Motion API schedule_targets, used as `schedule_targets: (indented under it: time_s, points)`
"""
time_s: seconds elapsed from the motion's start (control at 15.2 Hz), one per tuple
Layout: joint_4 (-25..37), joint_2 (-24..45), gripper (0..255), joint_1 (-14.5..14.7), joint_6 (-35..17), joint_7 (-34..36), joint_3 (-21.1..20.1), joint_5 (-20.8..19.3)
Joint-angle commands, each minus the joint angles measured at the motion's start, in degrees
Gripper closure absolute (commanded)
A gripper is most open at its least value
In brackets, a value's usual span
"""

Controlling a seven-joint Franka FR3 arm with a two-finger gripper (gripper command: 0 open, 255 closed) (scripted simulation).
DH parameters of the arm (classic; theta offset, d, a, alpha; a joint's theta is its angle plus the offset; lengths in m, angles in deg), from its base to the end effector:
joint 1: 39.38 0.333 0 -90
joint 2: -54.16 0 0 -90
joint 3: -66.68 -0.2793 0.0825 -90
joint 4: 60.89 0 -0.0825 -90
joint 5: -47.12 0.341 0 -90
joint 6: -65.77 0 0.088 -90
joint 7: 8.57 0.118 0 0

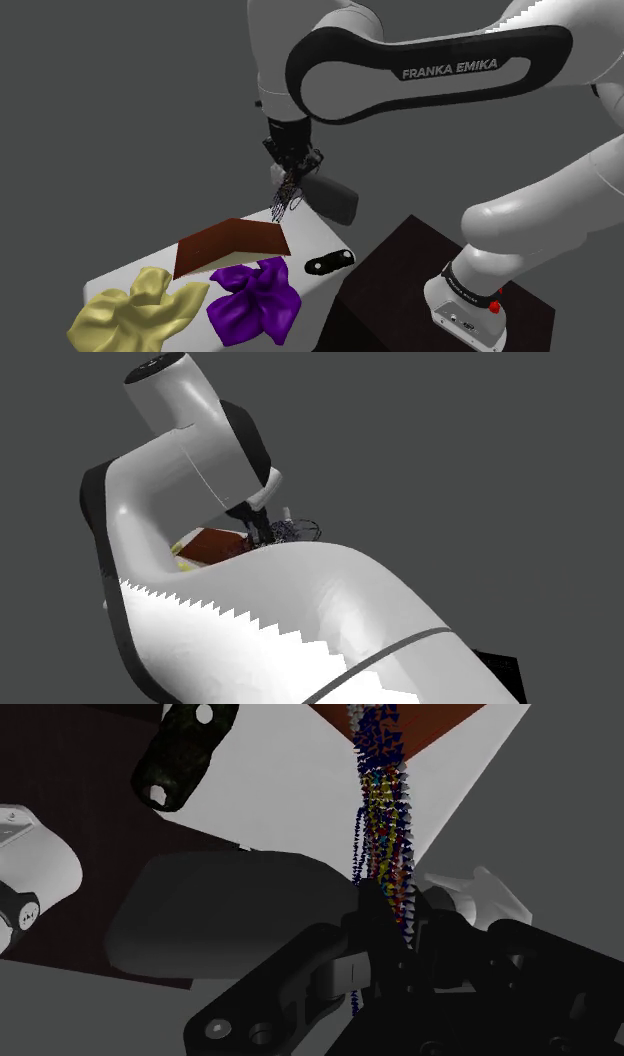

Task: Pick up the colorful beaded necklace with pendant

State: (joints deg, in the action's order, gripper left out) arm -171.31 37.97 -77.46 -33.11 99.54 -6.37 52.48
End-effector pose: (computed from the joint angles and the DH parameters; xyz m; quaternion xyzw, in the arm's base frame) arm 0.3718 0.3121 0.4712 0.7845 -0.6111 0.0660 0.0822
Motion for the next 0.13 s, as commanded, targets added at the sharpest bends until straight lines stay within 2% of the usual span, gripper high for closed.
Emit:
schedule_targets:
  time_s: [0.0, 0.07]
  points:
    - [0.8, 0.1, 255, -0.1, 0.7, -0.1, 0.1, -0.1]
    - [0.8, 0.1, 255, -0.1, 0.7, -0.1, 0.1, -0.1]
